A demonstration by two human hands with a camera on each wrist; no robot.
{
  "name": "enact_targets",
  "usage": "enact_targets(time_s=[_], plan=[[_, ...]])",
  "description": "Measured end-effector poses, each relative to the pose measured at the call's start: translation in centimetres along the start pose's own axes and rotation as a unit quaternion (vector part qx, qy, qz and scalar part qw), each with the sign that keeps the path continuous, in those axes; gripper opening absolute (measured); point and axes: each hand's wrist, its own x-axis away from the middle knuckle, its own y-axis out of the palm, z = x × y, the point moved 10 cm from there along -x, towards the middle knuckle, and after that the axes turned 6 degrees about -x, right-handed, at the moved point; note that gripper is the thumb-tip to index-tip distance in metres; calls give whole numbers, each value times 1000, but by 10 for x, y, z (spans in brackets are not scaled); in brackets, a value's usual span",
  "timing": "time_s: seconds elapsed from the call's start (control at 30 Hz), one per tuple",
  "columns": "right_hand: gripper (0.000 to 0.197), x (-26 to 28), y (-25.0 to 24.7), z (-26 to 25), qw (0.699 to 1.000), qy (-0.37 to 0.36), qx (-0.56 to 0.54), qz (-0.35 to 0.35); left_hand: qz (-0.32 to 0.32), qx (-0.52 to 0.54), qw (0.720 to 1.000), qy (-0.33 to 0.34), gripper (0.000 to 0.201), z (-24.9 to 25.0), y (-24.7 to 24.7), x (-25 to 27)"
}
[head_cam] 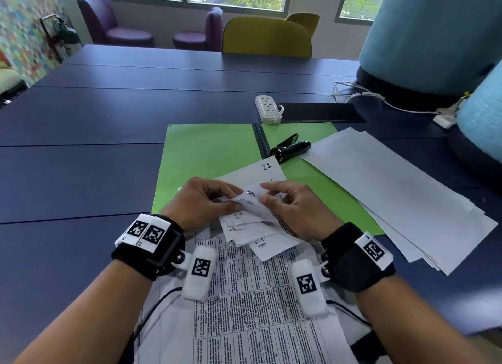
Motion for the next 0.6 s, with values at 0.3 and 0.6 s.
enact_targets(time_s=[0.3, 0.6], plan=[[10, -25, 3, -20, 985, -23, 165, -32, -15, -52, 999, 9, 9, 3, 1, -3], [31, -15, -6, -45, 988, -82, 121, 45, -53, -149, 987, -17, 27, 4, 1, -7]])
